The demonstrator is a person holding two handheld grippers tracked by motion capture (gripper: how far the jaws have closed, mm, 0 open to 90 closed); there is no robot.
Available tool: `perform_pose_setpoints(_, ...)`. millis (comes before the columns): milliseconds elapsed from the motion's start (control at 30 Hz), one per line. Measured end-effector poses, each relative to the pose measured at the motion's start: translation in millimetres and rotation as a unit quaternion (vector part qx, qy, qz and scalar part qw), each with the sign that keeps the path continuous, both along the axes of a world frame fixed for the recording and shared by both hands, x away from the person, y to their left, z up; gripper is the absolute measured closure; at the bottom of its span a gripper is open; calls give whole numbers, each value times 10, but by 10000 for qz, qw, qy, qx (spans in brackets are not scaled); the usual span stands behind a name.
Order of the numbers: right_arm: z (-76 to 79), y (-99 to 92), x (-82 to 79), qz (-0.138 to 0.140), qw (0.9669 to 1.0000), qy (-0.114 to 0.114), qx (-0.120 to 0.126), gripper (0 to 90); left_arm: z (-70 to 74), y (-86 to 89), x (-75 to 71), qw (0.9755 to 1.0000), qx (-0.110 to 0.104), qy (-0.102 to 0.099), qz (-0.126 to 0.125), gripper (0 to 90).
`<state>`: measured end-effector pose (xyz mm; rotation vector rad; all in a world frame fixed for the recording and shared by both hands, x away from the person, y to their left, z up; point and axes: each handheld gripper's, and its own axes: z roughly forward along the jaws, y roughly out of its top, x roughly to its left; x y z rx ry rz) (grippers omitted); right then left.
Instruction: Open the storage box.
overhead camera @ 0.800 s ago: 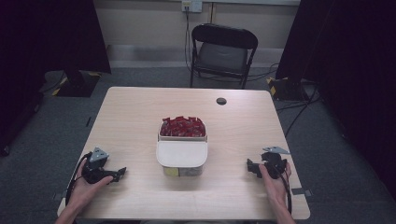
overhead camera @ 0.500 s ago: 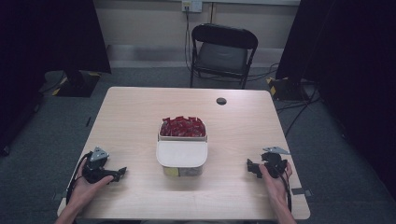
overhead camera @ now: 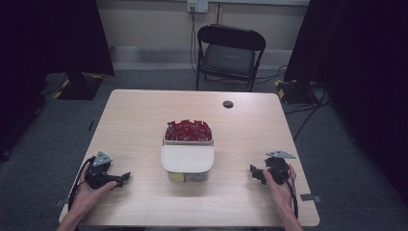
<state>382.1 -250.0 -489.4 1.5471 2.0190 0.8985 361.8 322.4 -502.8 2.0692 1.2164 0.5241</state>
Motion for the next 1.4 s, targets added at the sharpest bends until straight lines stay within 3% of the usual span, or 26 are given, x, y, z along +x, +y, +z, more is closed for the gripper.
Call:
perform_pose_setpoints(100, 51, 52, -41, 166, 9997, -76, 162, 143, 0, 0, 0, 10000, -2, -4, -2, 41)
perform_pose_setpoints(367, 155, 155, -98, 447, 9984, -207, 288, 148, 0, 0, 0, 10000, 0, -1, 0, 40)
perform_pose_setpoints(600, 314, 248, -198, 760, 9943, -484, 561, 149, 0, 0, 0, 10000, 2, 0, -1, 40)
perform_pose_setpoints(767, 419, 349, -257, 1006, 9919, -629, 461, 147, 0, 0, 0, 10000, -3, 1, -1, 40)
perform_pose_setpoints(1100, 540, 539, -348, 1360, 9865, -765, 504, 144, 0, 0, 0, 10000, 2, -1, 0, 40)
perform_pose_setpoints(1400, 599, 692, -373, 1723, 9801, -670, 717, 143, -1, -2, -2, 10000, -8, -3, 9, 41)
